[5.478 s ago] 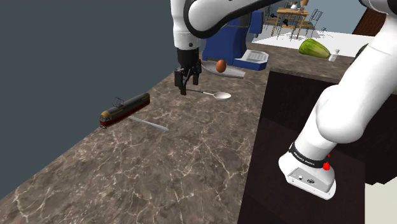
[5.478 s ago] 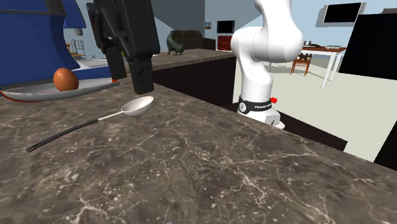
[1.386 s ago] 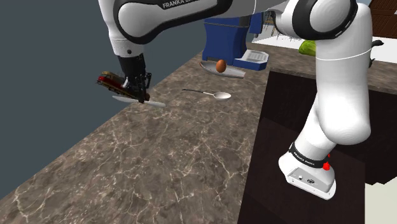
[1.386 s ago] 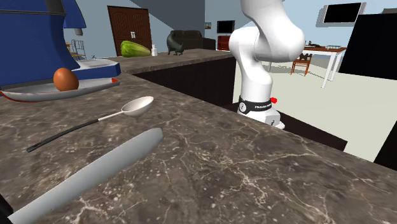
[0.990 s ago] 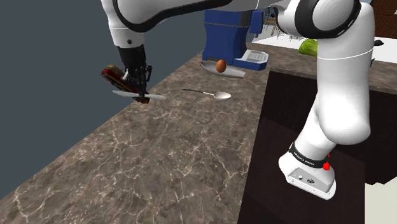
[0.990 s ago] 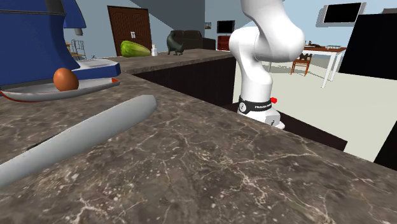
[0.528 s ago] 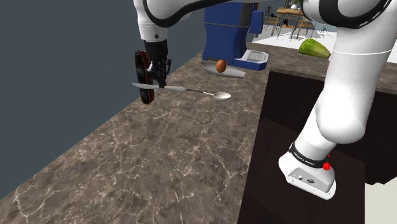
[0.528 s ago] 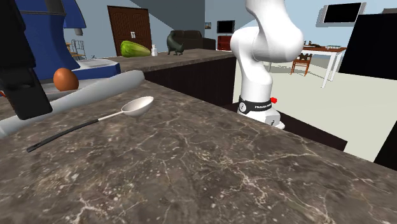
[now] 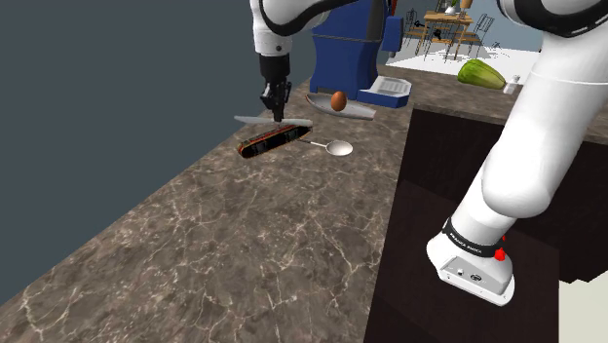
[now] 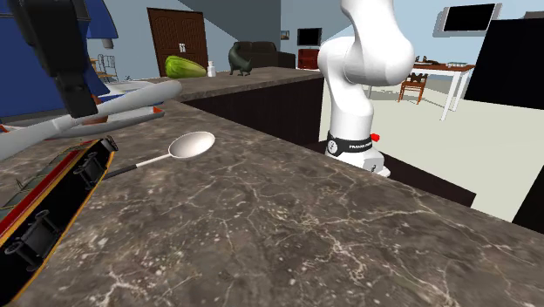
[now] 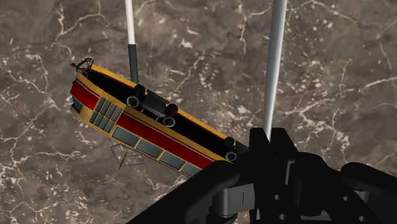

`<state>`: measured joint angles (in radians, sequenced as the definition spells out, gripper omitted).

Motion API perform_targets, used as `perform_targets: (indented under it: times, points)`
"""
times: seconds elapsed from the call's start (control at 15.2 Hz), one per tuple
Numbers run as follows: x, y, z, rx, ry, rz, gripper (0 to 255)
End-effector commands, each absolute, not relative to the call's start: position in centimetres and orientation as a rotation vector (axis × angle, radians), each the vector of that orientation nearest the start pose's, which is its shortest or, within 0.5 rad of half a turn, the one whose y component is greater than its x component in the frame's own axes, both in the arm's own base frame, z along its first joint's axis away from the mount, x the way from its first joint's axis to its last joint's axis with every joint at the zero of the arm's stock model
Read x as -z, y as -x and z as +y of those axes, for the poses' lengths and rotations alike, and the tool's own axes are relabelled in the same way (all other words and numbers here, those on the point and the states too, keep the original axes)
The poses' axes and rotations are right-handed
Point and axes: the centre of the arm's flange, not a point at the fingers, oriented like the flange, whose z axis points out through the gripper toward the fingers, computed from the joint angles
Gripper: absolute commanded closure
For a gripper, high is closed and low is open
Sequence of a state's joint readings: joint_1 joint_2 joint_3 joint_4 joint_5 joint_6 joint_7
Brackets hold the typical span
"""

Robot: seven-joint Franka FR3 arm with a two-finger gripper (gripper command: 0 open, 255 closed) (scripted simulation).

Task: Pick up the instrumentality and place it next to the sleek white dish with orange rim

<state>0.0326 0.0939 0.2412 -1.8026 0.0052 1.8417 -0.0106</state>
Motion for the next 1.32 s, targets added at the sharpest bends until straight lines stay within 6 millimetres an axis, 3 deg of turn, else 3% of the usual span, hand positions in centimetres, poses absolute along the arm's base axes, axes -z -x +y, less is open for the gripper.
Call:
perform_targets:
  times: [0.0,0.92,1.25]
  points:
    - [-48.6,-56.1,13.0,-0.086,3.088,-0.442,255]
    - [-48.6,-54.7,-5.8,-0.086,3.088,-0.442,255]
    - [-45.9,-54.7,-5.8,-0.086,3.088,-0.442,255]
